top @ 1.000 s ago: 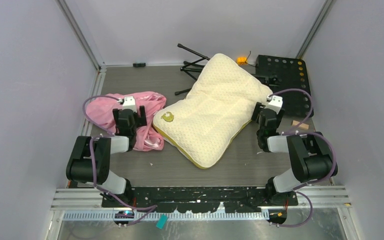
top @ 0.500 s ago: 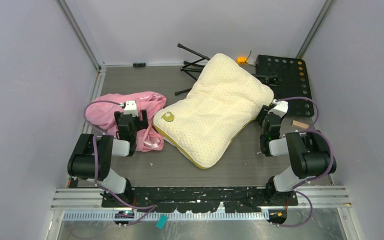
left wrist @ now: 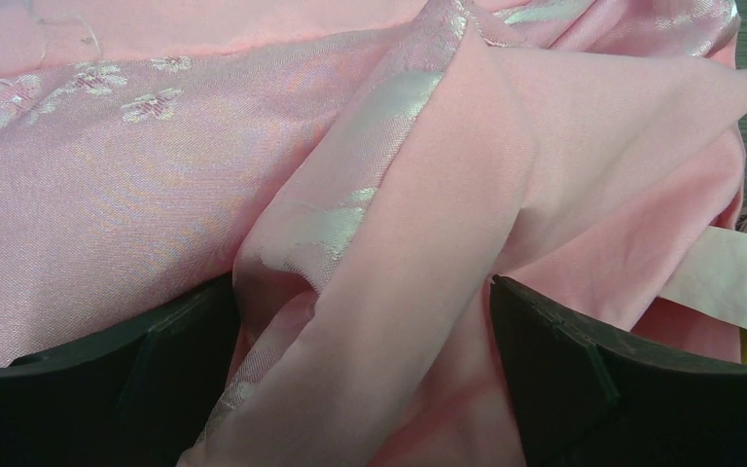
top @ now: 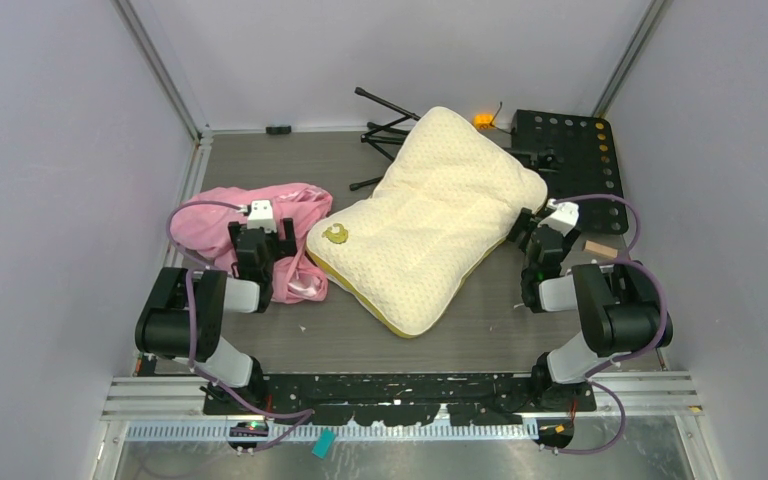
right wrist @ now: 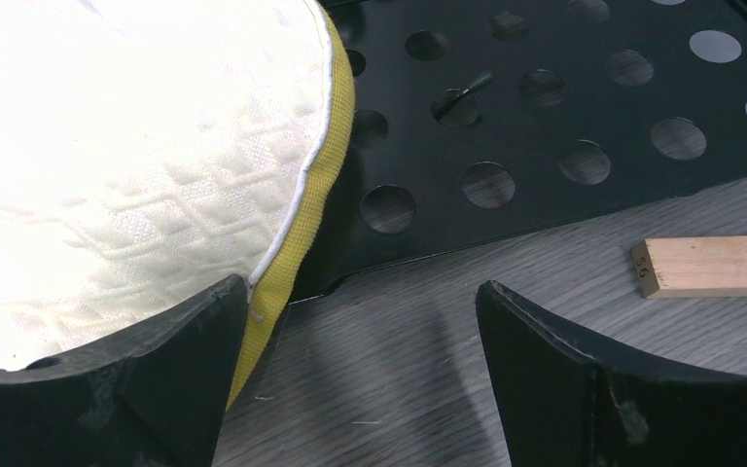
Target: Remove the pillowcase from the pillow
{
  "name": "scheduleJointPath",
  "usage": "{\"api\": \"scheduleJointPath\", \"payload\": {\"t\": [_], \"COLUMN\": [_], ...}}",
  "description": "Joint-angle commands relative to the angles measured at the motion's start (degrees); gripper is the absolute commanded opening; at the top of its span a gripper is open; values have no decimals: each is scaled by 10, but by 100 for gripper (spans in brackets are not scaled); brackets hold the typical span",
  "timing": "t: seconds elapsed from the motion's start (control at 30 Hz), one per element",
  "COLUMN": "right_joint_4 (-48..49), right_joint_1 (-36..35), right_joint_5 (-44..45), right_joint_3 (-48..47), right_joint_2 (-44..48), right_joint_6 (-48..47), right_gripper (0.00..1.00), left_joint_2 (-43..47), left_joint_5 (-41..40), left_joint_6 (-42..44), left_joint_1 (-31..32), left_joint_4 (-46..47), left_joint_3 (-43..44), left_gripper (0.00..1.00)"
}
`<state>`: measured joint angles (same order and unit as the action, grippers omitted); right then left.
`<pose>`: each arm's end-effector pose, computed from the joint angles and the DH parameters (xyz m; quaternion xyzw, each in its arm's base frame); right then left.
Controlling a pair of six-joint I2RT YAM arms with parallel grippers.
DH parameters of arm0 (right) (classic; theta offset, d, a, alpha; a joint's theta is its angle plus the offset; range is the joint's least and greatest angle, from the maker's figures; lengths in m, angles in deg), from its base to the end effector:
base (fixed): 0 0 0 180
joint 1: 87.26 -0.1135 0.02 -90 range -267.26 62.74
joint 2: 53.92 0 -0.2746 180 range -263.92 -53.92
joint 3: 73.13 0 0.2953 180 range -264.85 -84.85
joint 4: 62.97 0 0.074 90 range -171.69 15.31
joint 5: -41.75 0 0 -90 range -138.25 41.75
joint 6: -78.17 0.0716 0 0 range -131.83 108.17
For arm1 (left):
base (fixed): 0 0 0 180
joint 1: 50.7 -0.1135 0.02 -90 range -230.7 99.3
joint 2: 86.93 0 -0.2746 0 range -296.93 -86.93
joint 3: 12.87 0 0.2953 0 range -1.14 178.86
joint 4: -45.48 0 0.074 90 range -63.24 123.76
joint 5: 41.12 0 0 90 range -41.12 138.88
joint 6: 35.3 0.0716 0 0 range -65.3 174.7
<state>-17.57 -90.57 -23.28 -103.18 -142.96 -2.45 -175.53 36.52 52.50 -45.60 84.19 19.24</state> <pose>0.3038 -0.0127 0.1023 0.1741 0.7591 -0.1021 0.6189 0.3135 -0.0126 0.0978 -0.0431 0.8045 0.0495 0.5903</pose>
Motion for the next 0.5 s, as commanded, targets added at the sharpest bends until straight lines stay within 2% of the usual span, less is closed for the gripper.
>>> {"api": "scheduleJointPath", "payload": {"t": [0.0, 0.47], "right_joint_4": [14, 14], "right_joint_1": [3, 4], "right_joint_5": [20, 21], "right_joint_3": [-6, -6], "right_joint_2": [-6, -7], "right_joint_6": [-6, -6], "right_gripper": [91, 92], "left_joint_2": [-2, -1], "left_joint_5": [1, 1], "left_joint_6": [12, 12], "left_joint_1": [-3, -3], "left_joint_4": [42, 41], "left_joint_3": [1, 2], "left_gripper": [100, 100]}}
